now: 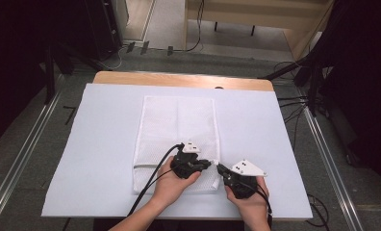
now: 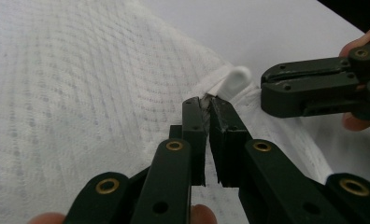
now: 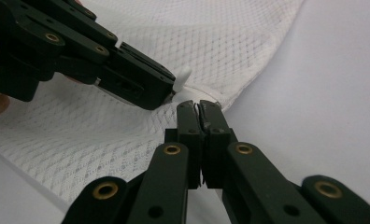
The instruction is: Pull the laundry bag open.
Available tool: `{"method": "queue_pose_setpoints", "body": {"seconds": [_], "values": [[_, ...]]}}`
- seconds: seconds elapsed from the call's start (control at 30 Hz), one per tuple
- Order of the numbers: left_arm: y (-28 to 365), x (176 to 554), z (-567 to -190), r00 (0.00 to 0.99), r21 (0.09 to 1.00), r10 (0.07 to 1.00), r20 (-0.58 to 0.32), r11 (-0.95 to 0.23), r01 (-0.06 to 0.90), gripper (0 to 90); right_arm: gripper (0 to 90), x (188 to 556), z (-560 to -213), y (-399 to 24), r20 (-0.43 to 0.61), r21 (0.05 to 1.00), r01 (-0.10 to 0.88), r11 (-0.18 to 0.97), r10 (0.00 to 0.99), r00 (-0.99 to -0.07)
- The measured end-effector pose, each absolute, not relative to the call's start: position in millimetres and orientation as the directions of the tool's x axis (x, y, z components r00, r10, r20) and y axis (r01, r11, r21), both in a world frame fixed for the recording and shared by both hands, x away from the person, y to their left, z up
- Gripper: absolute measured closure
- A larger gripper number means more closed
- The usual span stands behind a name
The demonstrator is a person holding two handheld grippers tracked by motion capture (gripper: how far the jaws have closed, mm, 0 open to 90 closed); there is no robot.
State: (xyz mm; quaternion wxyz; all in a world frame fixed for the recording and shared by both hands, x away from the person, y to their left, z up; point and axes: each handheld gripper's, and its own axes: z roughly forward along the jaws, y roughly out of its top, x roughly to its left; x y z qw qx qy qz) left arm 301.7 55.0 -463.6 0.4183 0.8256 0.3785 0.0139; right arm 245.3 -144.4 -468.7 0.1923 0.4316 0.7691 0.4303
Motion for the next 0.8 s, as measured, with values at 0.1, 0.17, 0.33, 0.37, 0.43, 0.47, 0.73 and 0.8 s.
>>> {"method": "queue_pose_setpoints", "body": {"seconds": [0.1,0.17,0.33,0.37,0.43,0.47,0.73,0.8], "values": [[58.6,303.2,-461.6,0.714,0.71,0.618,-0.33,-0.336,0.619,78.1,90.0,245.2,-469.4,-144.1,0.073,0.826,0.499,0.26,0.83,-0.553],[61.1,303.1,-457.4,0.715,0.726,0.602,-0.355,-0.304,0.617,70.9,90.0,244.8,-469.0,-144.9,0.073,0.828,0.497,0.258,0.83,-0.553],[57.2,306.4,-455.5,0.694,0.721,0.614,-0.376,-0.277,0.636,63.0,90.0,244.6,-469.0,-143.3,0.066,0.83,0.491,0.265,0.827,-0.558],[56.2,307.2,-455.3,0.687,0.72,0.618,-0.382,-0.267,0.64,61.6,90.0,244.5,-468.9,-143.0,0.066,0.83,0.49,0.265,0.826,-0.559],[54.6,309.6,-454.6,0.671,0.718,0.623,-0.401,-0.241,0.653,59.0,90.0,244.2,-468.5,-142.8,0.066,0.831,0.487,0.267,0.823,-0.564],[54.6,309.6,-454.6,0.671,0.718,0.623,-0.401,-0.241,0.653,58.5,90.0,244.2,-468.5,-142.8,0.066,0.831,0.487,0.267,0.823,-0.564],[45.6,311.5,-451.2,0.673,0.707,0.626,-0.394,-0.262,0.657,76.6,90.0,242.9,-468.2,-142.2,0.064,0.832,0.483,0.273,0.817,-0.572],[47.0,311.6,-451.7,0.674,0.704,0.628,-0.389,-0.269,0.657,79.1,90.0,242.7,-467.8,-142.7,0.07,0.833,0.483,0.27,0.815,-0.575]]}}
